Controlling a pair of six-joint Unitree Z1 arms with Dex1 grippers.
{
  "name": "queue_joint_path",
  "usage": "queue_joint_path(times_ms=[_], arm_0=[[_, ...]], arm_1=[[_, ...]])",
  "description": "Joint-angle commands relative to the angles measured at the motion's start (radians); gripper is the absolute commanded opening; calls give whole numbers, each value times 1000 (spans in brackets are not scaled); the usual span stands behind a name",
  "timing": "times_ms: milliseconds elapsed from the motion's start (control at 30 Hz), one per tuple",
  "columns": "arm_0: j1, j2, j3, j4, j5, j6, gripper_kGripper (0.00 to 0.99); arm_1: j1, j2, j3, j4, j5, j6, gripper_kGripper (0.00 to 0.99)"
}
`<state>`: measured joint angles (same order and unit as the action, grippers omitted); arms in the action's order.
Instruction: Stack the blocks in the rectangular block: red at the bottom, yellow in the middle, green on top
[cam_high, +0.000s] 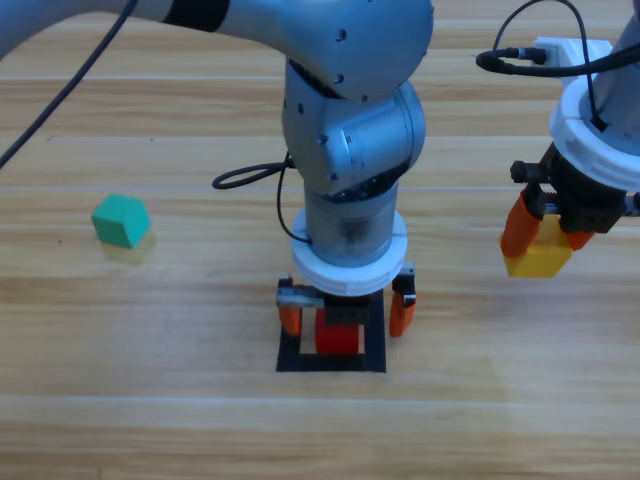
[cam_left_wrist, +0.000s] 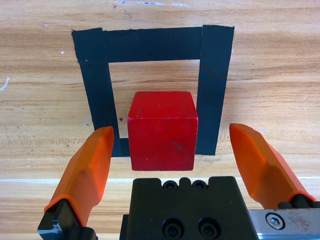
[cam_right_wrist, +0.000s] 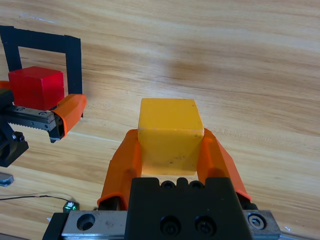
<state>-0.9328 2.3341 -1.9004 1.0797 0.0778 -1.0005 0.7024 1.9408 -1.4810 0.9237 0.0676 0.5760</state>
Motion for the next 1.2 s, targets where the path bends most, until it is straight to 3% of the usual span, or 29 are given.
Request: queue_joint_path(times_ms=[33, 367, 667, 833, 1000, 1200], arm_0=[[-21, 16, 7, 9, 17, -17, 990], [20, -39, -101, 66, 33, 2, 990], [158, -190, -181, 210, 68, 36, 990], [319, -289, -174, 287, 73, 209, 990], [522, -314, -147, 315, 22, 477, 990], [617, -291, -129, 310, 0, 700, 989]], arm_1=[[-3, 18, 25, -11, 1, -5, 0], [11, -26, 19, 0, -17, 13, 0], [77, -11, -148, 167, -57, 51, 0], [121, 59, -268, 230, -26, 74, 0], [166, 251, -507, 362, 6, 90, 0], [204, 400, -725, 462, 15, 137, 0]])
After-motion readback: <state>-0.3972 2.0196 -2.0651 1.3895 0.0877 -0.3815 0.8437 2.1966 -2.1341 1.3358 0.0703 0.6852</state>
